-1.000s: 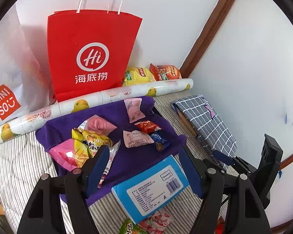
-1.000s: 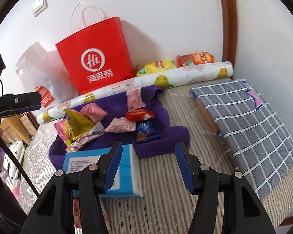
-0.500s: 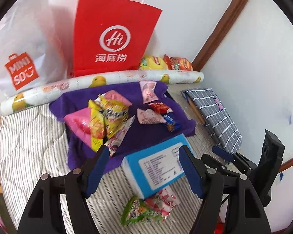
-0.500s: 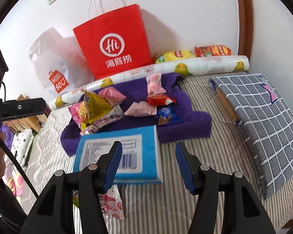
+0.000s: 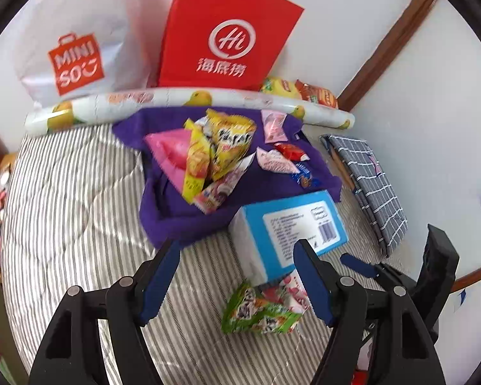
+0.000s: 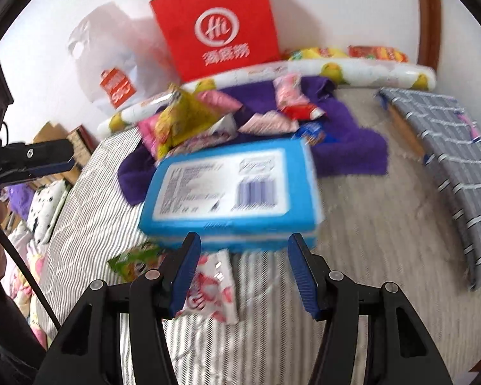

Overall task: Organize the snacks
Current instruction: 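Grasp the white-red lychee packet with the right tool while the left tool grasps the green snack bag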

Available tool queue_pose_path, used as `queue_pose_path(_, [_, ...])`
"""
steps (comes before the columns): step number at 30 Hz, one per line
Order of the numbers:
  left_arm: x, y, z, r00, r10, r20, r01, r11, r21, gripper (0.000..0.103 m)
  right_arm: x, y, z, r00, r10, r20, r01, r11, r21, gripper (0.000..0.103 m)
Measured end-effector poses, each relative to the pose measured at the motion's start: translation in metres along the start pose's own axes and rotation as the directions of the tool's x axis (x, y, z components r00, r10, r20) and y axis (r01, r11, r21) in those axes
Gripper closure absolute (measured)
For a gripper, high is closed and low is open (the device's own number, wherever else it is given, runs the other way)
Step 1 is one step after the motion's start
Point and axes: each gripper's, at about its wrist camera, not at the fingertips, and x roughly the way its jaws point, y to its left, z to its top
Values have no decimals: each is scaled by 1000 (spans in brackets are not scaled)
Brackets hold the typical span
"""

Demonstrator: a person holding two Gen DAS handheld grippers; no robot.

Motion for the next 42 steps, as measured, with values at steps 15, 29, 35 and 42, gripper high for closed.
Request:
queue_pose_path(15, [-1,6,-29,1000,23,-16,-23,999,-27,32,36,27,-40,987,66,-144,-75,995,-58,31])
queue_pose_path(29, [4,13,-50,999,37,-34,-39,997,-67,32,38,48,-54,995,-86,-43,75,976,-202,50])
queue_pose_path(35, [12,3,-59,999,31,-39,-33,998,-45,32,30,34,-52,999,-2,-42,-5,985,-172,63])
queue_pose_path(42, [35,-14,-68,998,11,-56,-12,1000,-11,31,9,13,-54,1000,4,-2,-4,989,-147,69])
